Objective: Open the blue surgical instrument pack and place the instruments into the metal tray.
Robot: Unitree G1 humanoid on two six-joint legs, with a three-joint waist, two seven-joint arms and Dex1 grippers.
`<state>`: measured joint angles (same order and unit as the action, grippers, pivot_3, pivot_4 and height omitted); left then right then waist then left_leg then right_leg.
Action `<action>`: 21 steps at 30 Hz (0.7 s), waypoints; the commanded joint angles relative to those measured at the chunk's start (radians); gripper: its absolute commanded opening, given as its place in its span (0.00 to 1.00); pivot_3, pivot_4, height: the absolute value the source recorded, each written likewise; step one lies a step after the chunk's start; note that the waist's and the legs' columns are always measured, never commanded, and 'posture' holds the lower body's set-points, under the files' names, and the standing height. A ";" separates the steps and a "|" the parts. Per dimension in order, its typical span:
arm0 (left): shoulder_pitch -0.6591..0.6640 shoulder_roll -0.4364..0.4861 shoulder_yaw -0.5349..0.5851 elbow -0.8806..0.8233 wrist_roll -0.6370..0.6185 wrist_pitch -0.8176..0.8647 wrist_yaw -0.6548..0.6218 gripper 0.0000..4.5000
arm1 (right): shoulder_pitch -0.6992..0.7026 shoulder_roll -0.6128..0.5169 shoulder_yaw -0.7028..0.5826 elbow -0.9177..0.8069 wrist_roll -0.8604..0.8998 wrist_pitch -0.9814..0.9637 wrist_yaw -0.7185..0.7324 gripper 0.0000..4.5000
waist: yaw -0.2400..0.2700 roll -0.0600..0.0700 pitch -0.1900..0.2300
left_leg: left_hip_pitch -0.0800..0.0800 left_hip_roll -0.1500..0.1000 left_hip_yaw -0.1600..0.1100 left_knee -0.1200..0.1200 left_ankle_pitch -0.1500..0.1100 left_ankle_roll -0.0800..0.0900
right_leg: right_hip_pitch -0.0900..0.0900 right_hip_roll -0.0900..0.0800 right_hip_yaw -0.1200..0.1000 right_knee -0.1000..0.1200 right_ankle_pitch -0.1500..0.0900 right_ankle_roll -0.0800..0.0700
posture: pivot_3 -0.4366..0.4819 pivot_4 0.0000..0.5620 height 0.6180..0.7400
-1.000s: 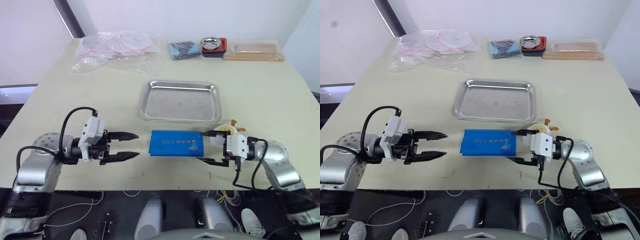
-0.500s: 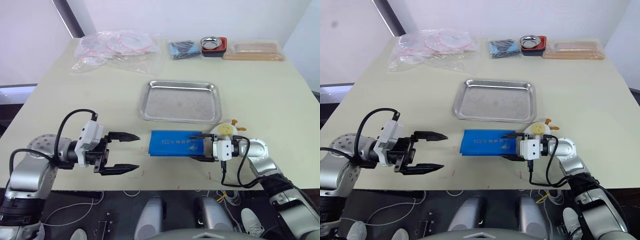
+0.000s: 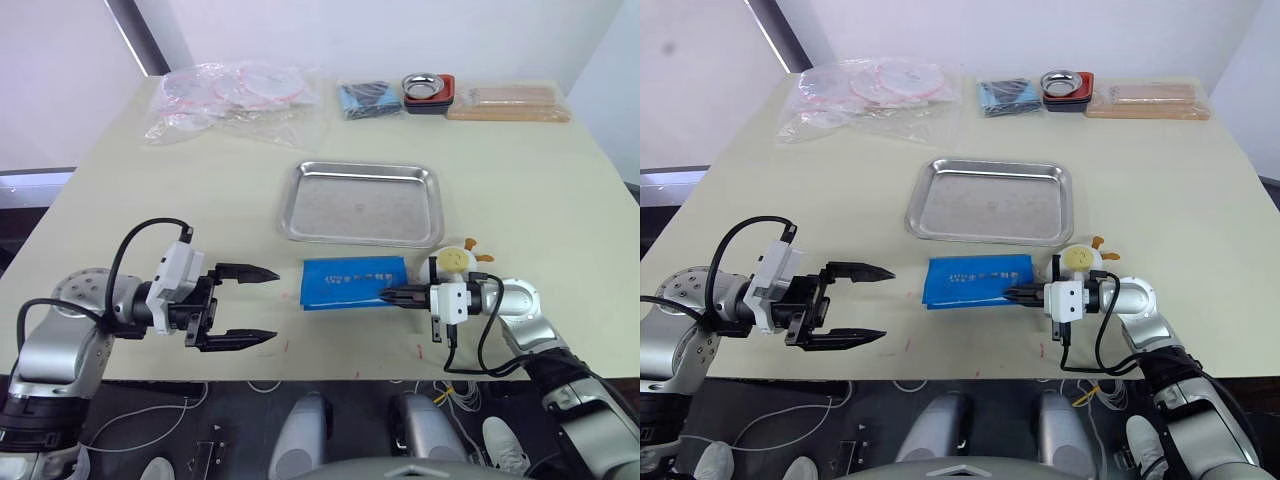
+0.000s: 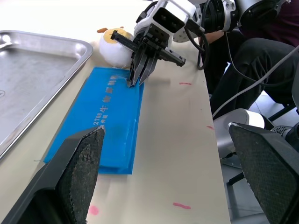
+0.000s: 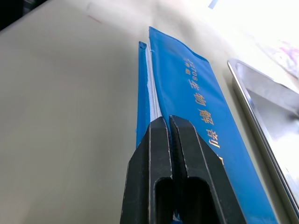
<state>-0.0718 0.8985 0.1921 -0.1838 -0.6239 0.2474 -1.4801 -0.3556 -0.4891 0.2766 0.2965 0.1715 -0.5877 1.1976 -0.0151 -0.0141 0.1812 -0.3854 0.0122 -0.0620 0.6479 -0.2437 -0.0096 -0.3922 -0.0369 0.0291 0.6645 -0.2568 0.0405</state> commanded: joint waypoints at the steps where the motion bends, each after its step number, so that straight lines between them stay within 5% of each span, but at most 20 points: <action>1: -0.005 0.001 0.038 -0.024 -0.027 -0.011 0.000 1.00 | 0.034 -0.045 0.006 -0.197 0.119 0.200 0.040 0.01 | 0.000 0.000 0.000 | 0.000 0.000 0.000 0.000 0.000 0.000 | 0.000 0.000 0.000 0.000 0.000 0.000 | 0.48 0.27 1.00; 5: 0.018 0.001 0.036 -0.047 -0.034 -0.006 0.002 1.00 | 0.070 -0.152 0.016 -0.426 0.263 0.566 0.082 0.01 | -0.001 0.000 0.000 | -0.001 0.000 0.000 0.000 0.000 0.000 | -0.001 0.000 0.000 0.000 0.000 0.000 | 0.48 0.27 1.00; 10: 0.025 0.003 0.042 -0.057 -0.047 0.007 0.007 1.00 | 0.059 -0.172 -0.021 -0.520 0.371 0.802 0.047 0.01 | 0.000 0.000 0.000 | -0.002 0.001 0.000 0.000 0.000 0.000 | -0.002 0.001 -0.001 0.000 0.000 0.000 | 0.48 0.27 1.00; 21: -0.026 -0.028 -0.020 0.028 0.001 -0.034 0.005 1.00 | -0.143 -0.098 0.007 -0.349 0.331 1.032 0.003 0.01 | -0.002 0.000 0.000 | -0.002 0.003 0.000 0.001 0.000 0.000 | -0.003 0.003 -0.001 0.000 0.000 0.000 | 0.48 0.27 1.00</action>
<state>-0.0845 0.8744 0.1814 -0.1703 -0.6377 0.2347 -1.4743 -0.4902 -0.5907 0.2934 -0.0657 0.5154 0.4350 1.1975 -0.0173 -0.0140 0.1813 -0.3867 0.0153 -0.0621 0.6483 -0.2437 -0.0096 -0.3945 -0.0338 0.0280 0.6642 -0.2565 0.0400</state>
